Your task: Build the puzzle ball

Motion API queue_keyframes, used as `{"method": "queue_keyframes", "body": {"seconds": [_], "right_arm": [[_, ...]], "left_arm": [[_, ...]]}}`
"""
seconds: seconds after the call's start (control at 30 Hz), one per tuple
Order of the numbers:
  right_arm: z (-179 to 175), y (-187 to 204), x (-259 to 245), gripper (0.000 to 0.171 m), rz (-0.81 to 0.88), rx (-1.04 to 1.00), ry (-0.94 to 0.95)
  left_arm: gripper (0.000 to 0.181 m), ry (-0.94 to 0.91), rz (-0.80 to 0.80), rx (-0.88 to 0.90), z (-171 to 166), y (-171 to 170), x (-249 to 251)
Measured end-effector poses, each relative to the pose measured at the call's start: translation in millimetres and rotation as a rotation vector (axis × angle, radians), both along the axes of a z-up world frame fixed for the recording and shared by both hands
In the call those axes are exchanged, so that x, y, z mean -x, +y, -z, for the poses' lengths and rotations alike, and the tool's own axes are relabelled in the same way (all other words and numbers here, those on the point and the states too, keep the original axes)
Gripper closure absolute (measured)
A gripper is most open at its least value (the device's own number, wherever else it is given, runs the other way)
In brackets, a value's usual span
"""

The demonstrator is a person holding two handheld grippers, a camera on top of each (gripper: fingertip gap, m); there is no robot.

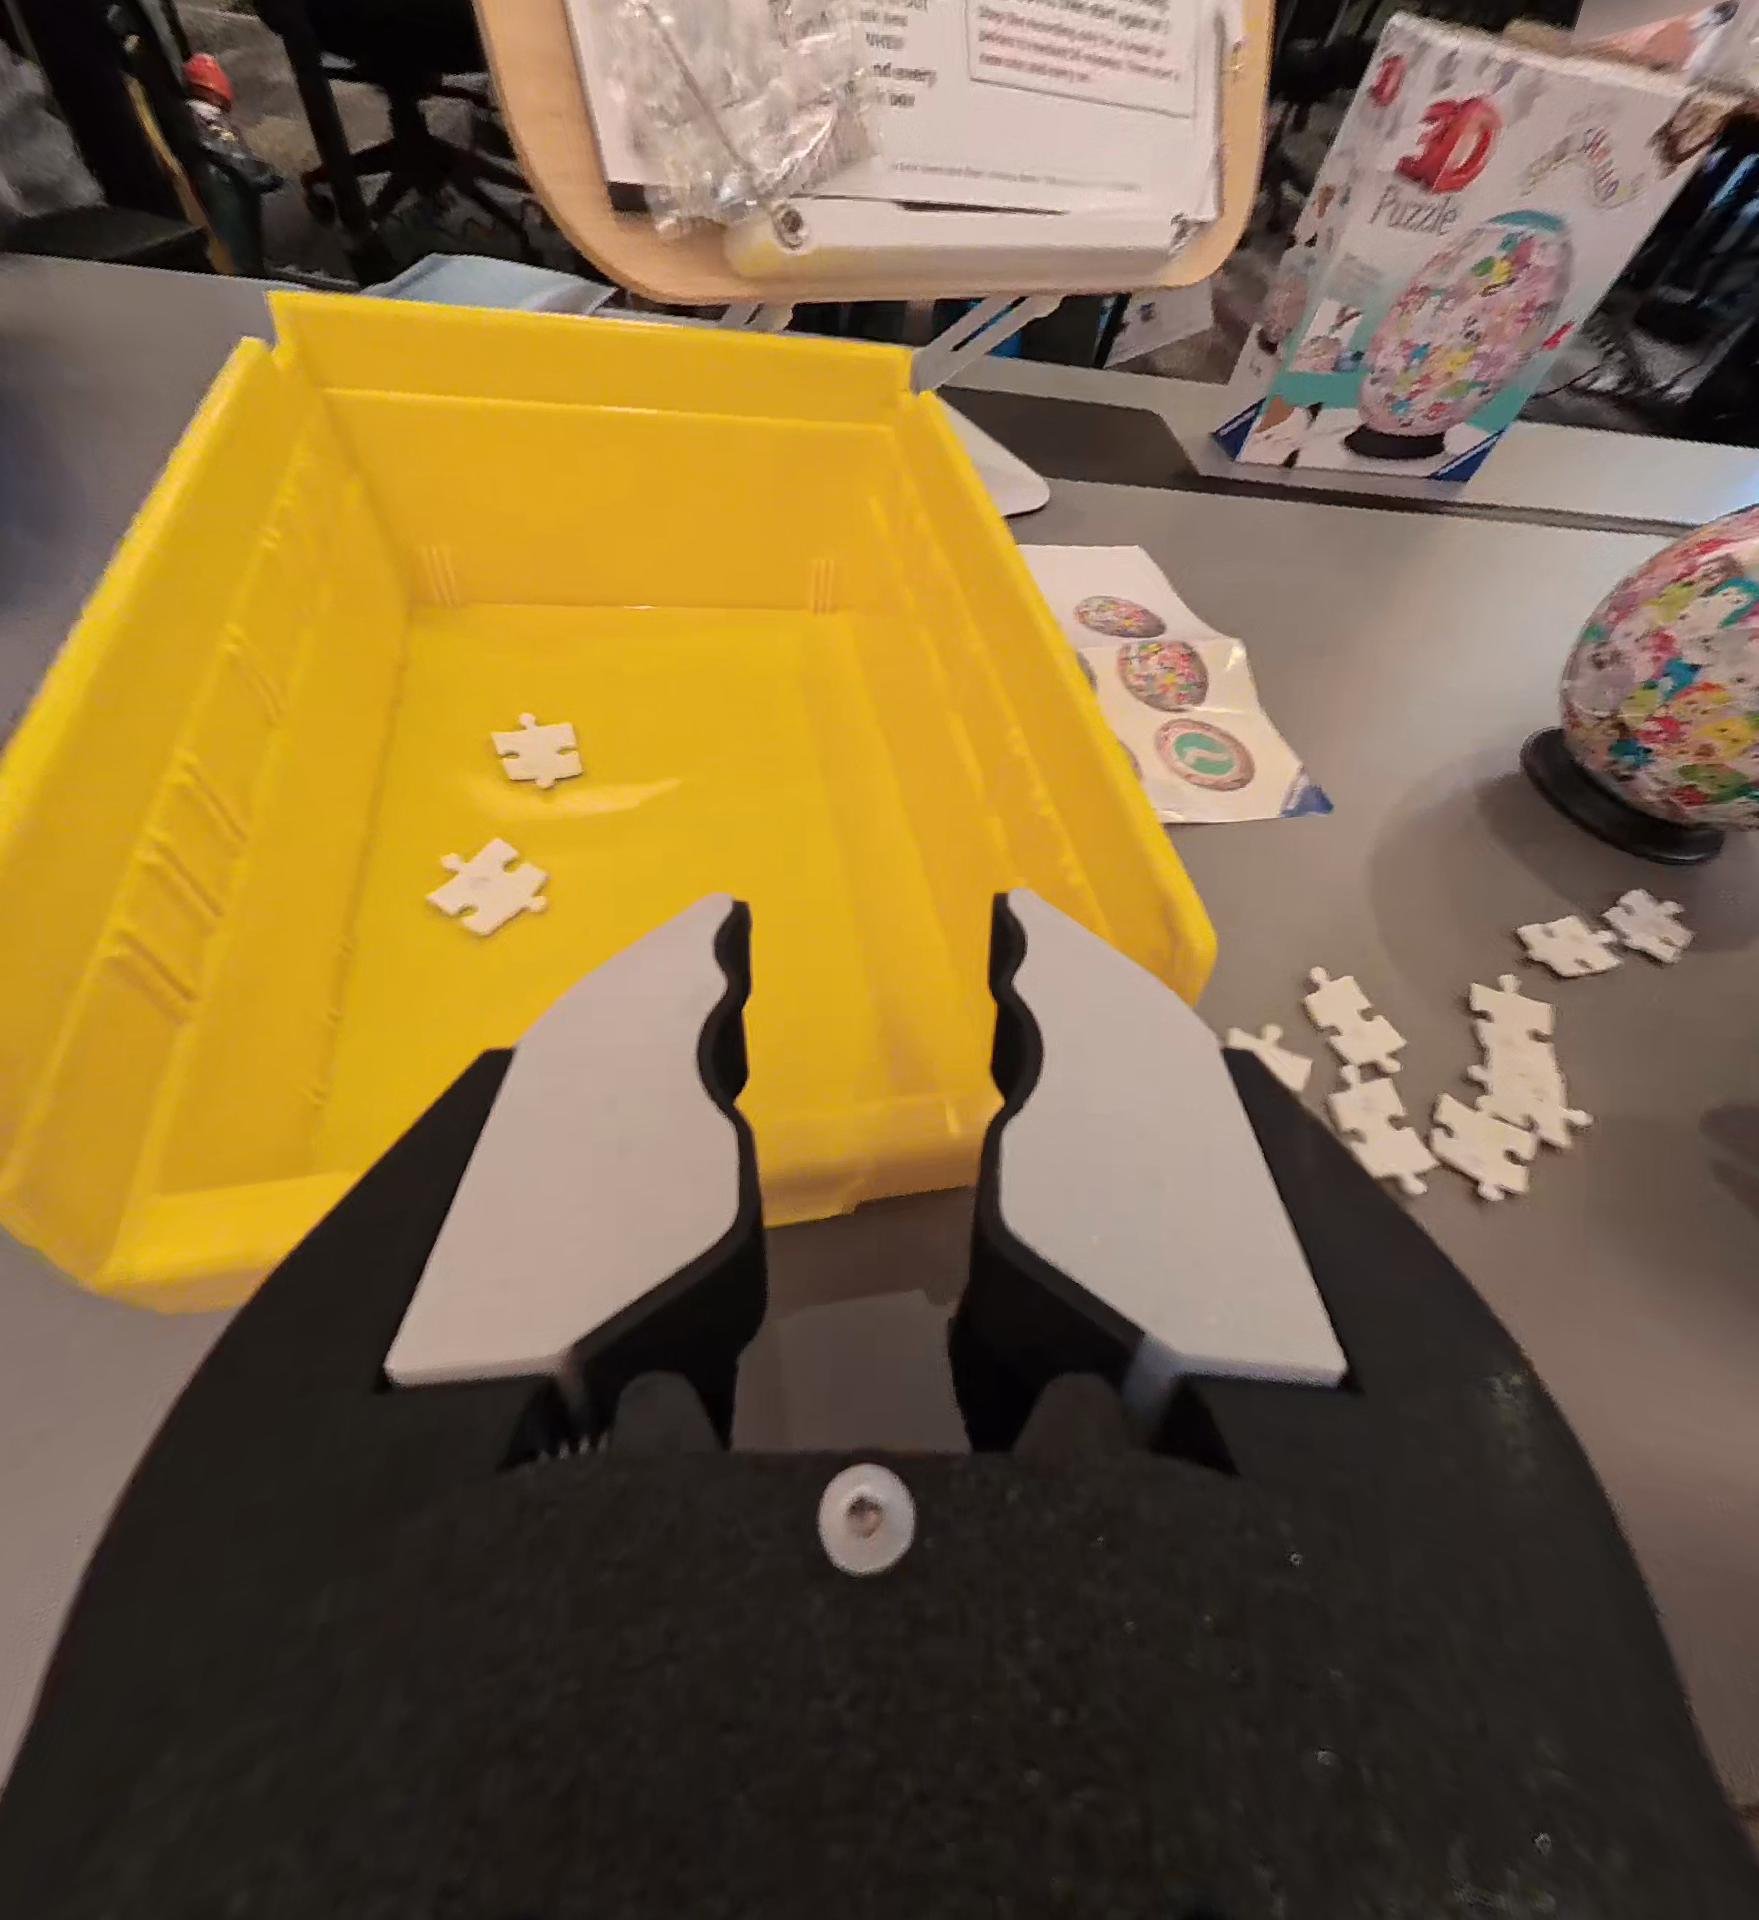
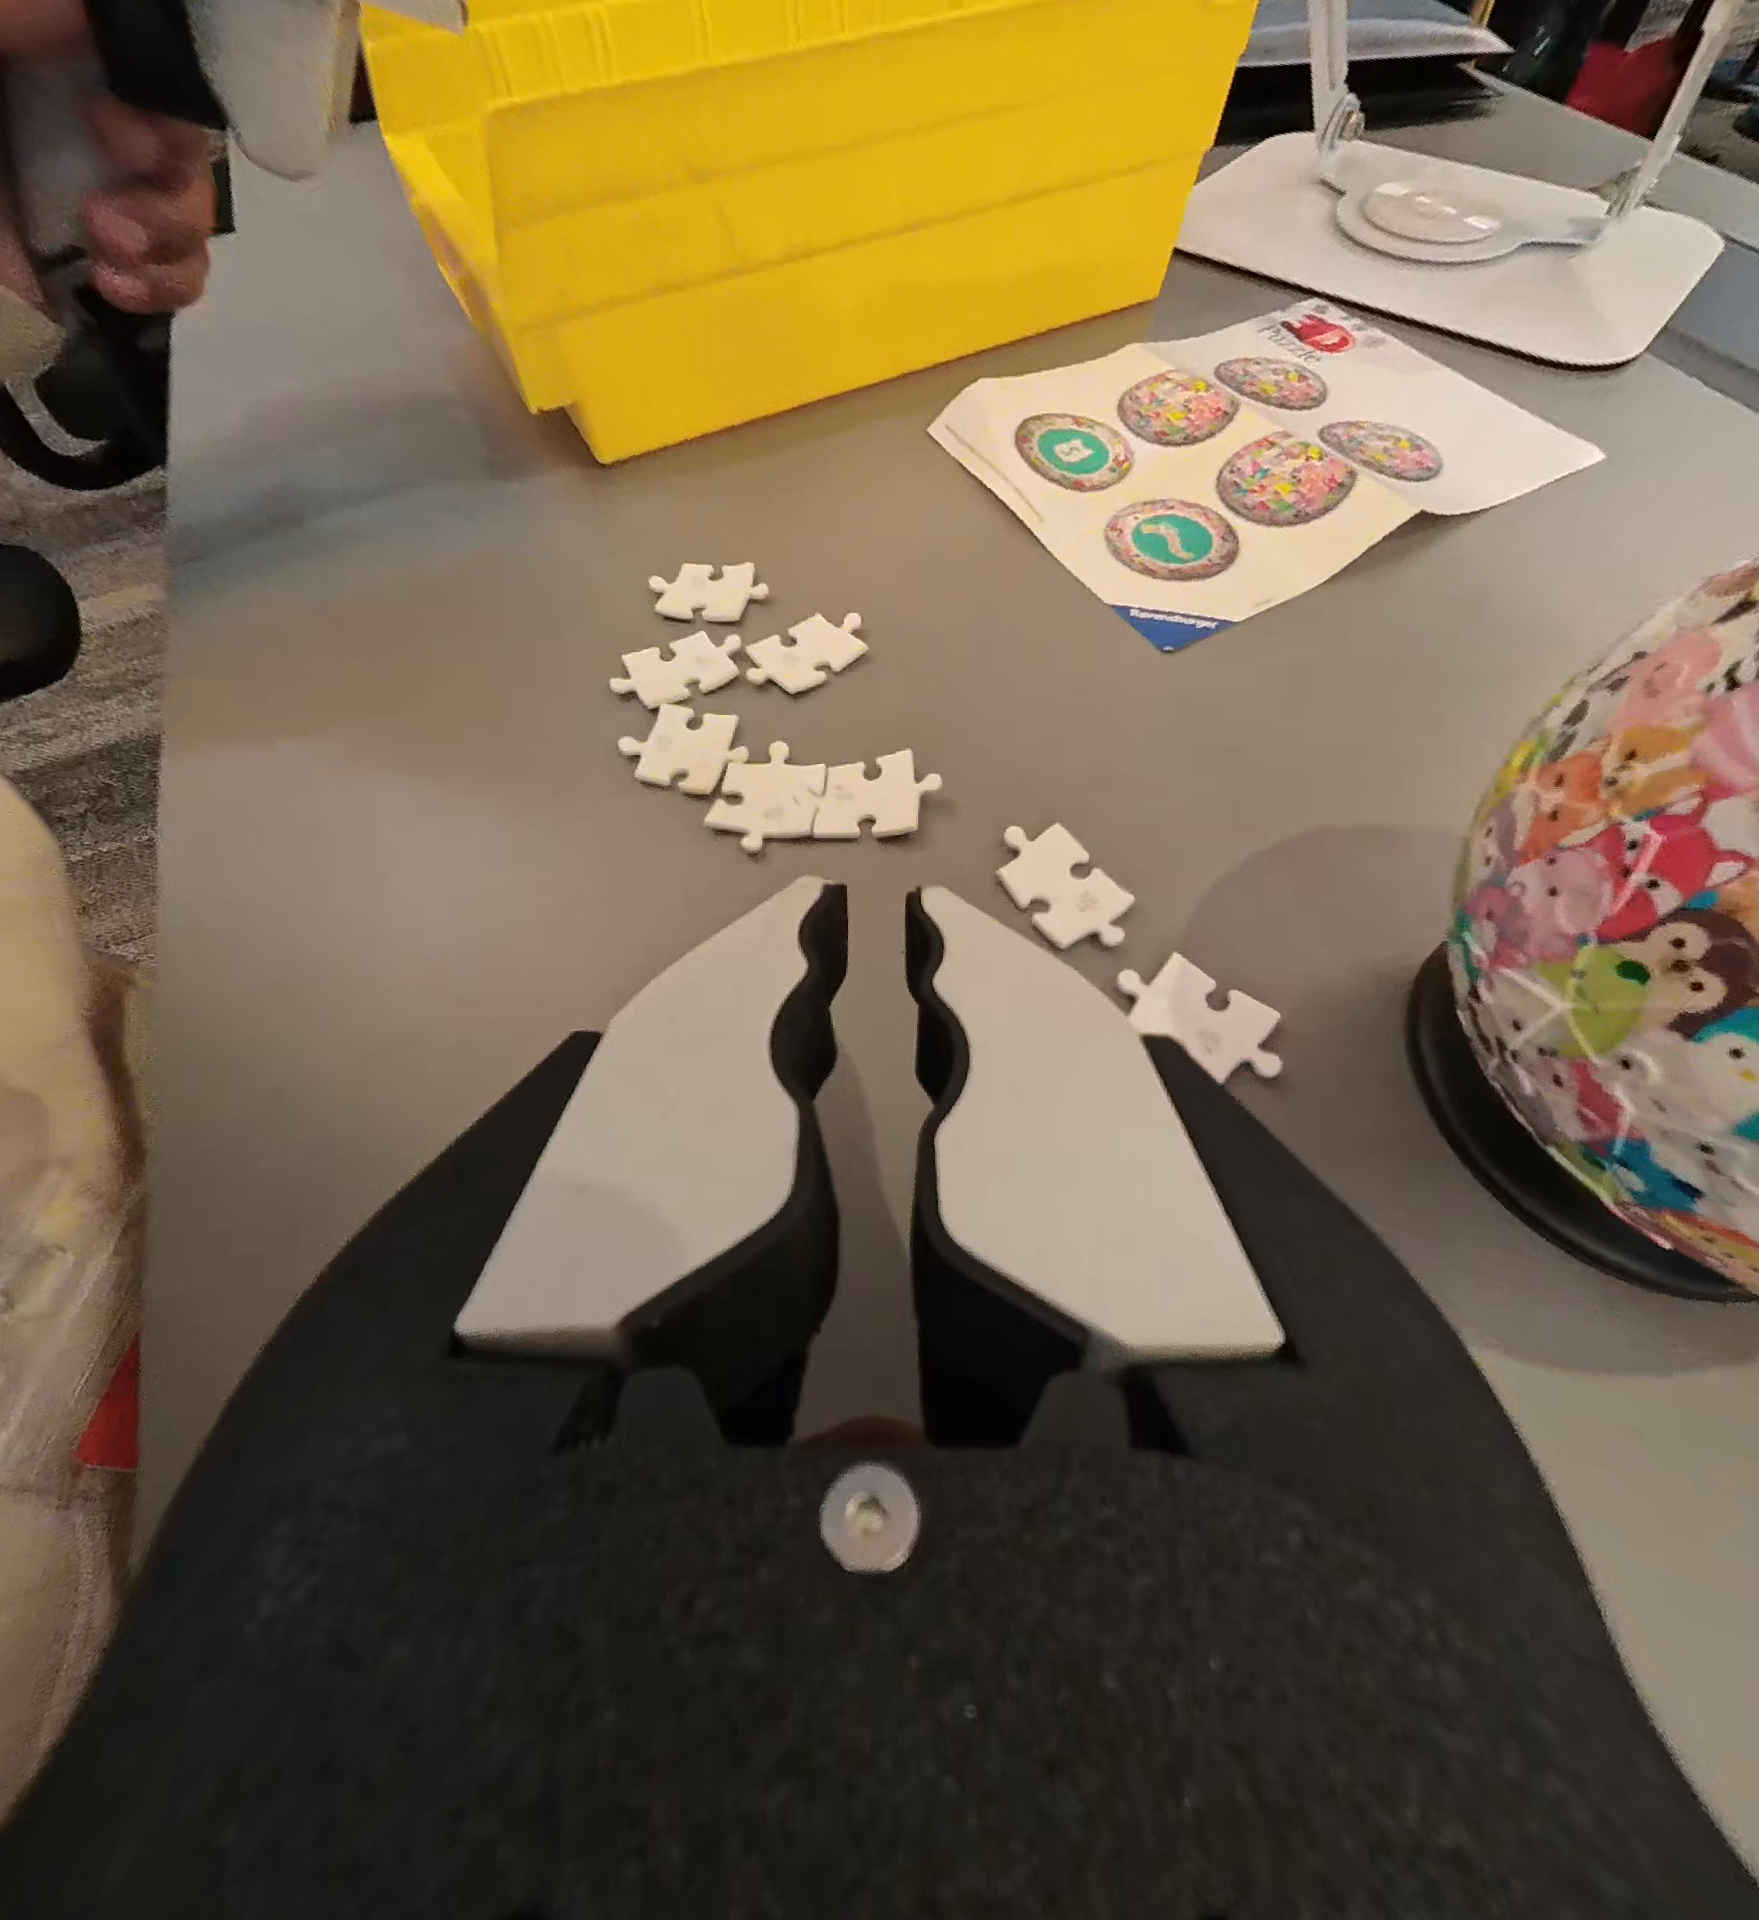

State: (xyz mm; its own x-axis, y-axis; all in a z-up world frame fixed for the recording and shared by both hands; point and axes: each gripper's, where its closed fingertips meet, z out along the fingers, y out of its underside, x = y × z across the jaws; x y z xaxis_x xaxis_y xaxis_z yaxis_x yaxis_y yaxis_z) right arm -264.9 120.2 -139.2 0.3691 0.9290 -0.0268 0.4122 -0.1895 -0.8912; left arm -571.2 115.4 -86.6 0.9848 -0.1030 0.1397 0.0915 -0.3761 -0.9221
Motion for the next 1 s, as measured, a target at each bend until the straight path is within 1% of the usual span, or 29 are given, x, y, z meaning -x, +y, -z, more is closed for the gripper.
{"method": "queue_keyframes", "body": {"seconds": [0.1, 0.23, 0.37, 0.47, 0.53, 0.6, 0.7, 0.77, 0.8, 0.87, 1.0], "right_arm": [[0.9, 9.7, -0.3, 0.16, 0.031, -0.01, -0.006], [2.8, 18.1, -13.4, 0.16, 0.082, -0.042, -0.031], [5.5, 19.0, -35.9, 0.16, 0.124, -0.061, -0.059], [-0.3, 23.2, -55.2, 0.16, 0.137, -0.101, -0.064], [-2.5, 26.4, -65.2, 0.16, 0.138, -0.102, -0.046], [-2.4, 30.0, -70.1, 0.16, 0.135, -0.103, -0.019], [-1.8, 27.2, -66.6, 0.16, 0.094, -0.084, 0.024], [-2.9, 23.2, -63.0, 0.161, 0.064, -0.094, 0.033], [-4.2, 21.3, -61.3, 0.161, 0.051, -0.105, 0.038], [-6.9, 18.3, -59.2, 0.161, 0.036, -0.125, 0.048], [-10.6, 11.3, -57.5, 0.162, 0.019, -0.133, 0.075]], "left_arm": [[0.138, -0.047, 0.092, -0.036, -6.6, 3.6, -23.7], [0.14, -0.063, 0.207, -0.071, -19.9, 8.1, -62.1], [0.14, -0.089, 0.335, -0.047, -25.1, 14.4, -107.6], [0.14, -0.057, 0.388, -0.014, -20.1, 17.6, -136.6], [0.141, -0.014, 0.391, 0.018, -11.7, 19.5, -150.0], [0.142, 0.067, 0.372, 0.083, 4.6, 20.5, -155.0], [0.143, 0.269, 0.3, 0.237, 34.5, 11.9, -141.5], [0.143, 0.353, 0.277, 0.33, 49.8, -2.2, -134.3], [0.143, 0.366, 0.259, 0.366, 55.5, -8.9, -131.8], [0.143, 0.331, 0.267, 0.411, 64.7, -20.2, -136.8], [0.143, 0.298, 0.252, 0.427, 76.0, -21.5, -137.9]]}}
